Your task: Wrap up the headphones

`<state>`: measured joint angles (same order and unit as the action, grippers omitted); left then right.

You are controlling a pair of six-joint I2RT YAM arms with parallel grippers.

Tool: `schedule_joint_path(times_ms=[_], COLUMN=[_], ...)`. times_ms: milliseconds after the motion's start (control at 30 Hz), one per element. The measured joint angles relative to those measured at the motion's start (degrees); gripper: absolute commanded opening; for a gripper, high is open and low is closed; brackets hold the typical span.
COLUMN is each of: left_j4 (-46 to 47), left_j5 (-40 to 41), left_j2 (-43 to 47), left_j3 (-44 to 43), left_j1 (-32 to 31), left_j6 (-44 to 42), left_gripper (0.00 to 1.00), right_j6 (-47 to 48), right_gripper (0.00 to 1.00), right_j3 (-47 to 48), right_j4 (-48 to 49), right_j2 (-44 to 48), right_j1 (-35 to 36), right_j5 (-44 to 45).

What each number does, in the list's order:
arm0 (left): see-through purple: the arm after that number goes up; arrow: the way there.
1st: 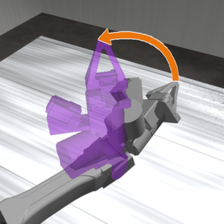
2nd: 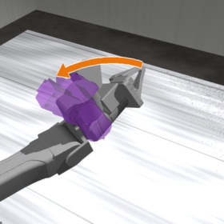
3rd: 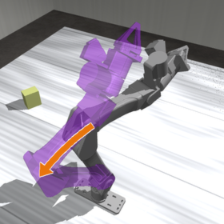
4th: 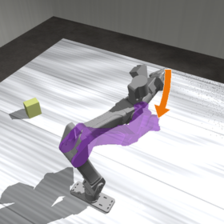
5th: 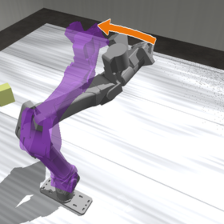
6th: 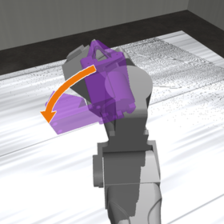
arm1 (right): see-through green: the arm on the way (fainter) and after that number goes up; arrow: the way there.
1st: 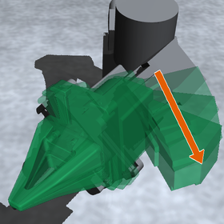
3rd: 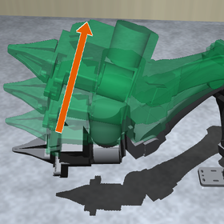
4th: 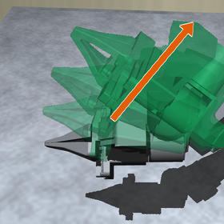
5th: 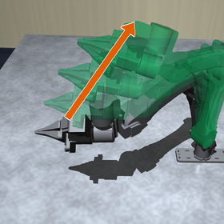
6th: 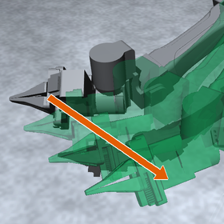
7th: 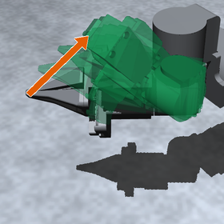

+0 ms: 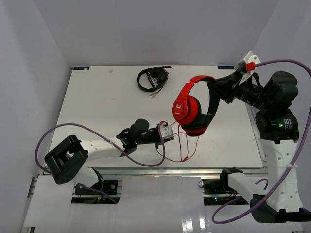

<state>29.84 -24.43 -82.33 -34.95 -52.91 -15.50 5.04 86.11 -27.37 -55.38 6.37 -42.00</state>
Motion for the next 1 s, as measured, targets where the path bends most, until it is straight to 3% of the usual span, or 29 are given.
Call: schedule_joint_path(times_ms=[167, 433, 733, 1000], left_j4=[-16.7, -37.9, -59.1, -71.1], left_j5=[1.6, 8.1, 13.1, 12.5], left_j2=[5.2, 8.2, 0.9, -8.4], left_j3=[-2.9, -16.8, -46.0, -56.8], left_j1=[2.7, 16.0, 16.3, 16.4], left_j6=[-5.0, -4.9, 2.8, 13.4], left_gripper=[0.0, 0.0, 0.0, 0.0], right_j6=[10.6, 23.6, 29.9, 30.1], right_gripper=[0.08, 0.08, 0.08, 0.08], right_j3=[-2.6, -6.3, -18.7, -27.6], right_j4=[-5.3, -12.5, -15.8, -13.6], right_j2=[0.9, 4.8, 10.2, 12.3], right_j1=[0.0, 0.0, 0.3, 2.5], right_j5=[-3.1, -2.0, 6.2, 15.3])
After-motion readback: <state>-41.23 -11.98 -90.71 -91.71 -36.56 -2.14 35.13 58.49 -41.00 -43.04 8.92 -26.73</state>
